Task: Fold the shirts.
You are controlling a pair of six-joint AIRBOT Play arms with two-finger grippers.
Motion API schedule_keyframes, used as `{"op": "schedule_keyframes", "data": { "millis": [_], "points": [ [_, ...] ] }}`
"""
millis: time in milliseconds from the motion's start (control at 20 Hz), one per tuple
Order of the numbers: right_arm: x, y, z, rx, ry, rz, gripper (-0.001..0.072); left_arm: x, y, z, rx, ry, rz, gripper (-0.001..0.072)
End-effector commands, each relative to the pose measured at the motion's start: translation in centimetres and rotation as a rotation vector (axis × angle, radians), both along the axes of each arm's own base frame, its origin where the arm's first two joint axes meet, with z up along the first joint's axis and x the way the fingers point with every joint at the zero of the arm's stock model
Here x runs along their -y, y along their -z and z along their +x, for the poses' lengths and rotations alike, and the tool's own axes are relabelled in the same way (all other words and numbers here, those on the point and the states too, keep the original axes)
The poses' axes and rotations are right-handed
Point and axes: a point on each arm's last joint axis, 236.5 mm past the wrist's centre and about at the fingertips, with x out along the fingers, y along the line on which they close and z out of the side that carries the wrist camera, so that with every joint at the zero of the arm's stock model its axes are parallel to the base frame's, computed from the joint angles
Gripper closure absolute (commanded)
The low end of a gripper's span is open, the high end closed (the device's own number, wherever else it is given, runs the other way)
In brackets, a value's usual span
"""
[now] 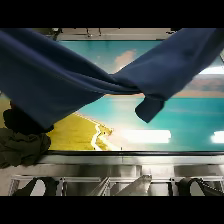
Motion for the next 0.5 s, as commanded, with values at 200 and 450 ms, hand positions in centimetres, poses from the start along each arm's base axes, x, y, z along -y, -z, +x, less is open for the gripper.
{"op": "schedule_keyframes", "data": {
  "millis": [200, 450],
  "points": [
    [7.9, 15.8, 8.8, -0.624, 0.216, 0.069, 0.0698, -2.0, 8.5, 7.6, -0.368, 0.163, -0.072, 0.0692],
    [4.9, 33.0, 12.4, -1.113, 0.01, 0.093, 0.0696, 3.1, 26.7, 13.2, -0.807, 0.337, -0.04, 0.0692]
  ]
}}
